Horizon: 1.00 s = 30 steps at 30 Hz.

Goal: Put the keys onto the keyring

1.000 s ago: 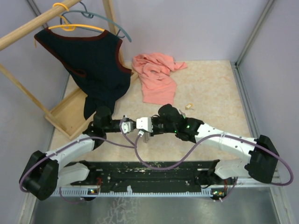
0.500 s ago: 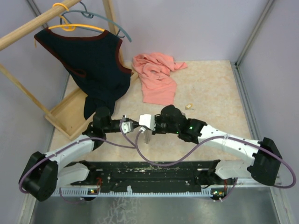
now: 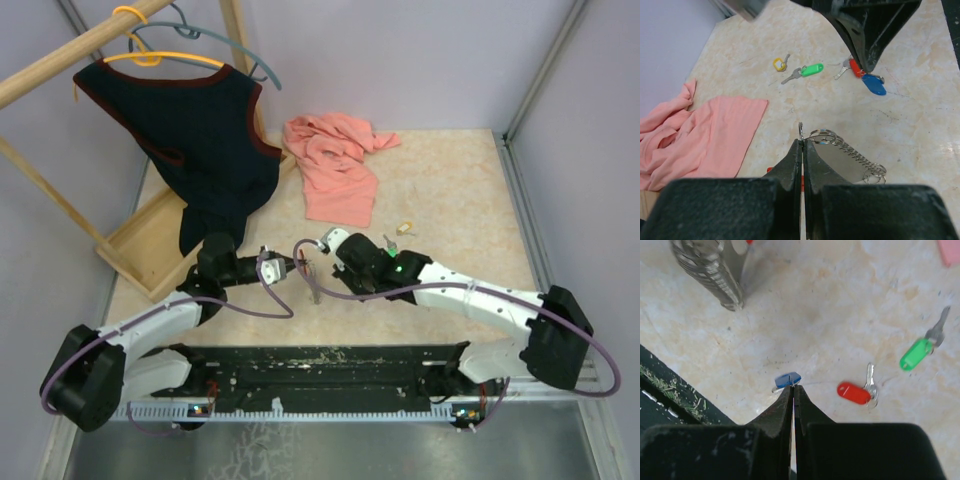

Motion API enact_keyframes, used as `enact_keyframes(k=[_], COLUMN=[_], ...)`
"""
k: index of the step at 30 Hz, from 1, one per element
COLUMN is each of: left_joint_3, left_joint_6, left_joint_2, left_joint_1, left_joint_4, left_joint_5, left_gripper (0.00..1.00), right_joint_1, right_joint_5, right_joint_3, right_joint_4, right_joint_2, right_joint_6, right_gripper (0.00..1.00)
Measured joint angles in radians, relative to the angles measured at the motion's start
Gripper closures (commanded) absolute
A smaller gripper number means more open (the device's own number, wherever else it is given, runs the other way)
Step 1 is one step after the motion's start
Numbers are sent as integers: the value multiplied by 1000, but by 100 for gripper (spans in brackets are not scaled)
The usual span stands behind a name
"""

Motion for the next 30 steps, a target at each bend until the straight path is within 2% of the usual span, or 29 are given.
enact_keyframes(k=[4, 8, 19, 25, 30], left_joint_3=[0, 0, 0, 0, 0], left_joint_6=[-5, -12, -21, -21, -21], left_joint_2=[-2, -8, -13, -13, -13], left_joint_1=[0, 0, 0, 0, 0], left_joint_4=[6, 6, 6, 6, 6], left_joint_5=[-8, -13, -17, -18, -18], left_gripper=[100, 100, 100, 100, 100], right_joint_1=[-3, -26, -133, -157, -168], right_joint_5=[31, 49, 55, 57, 45], right_joint_3=[25, 58, 155, 170, 170], right_joint_4=[-95, -137, -42, 15, 43], right_joint_2=[87, 198, 444, 500, 500], right_joint_6=[102, 132, 88, 66, 63], right_gripper=[100, 100, 100, 100, 88])
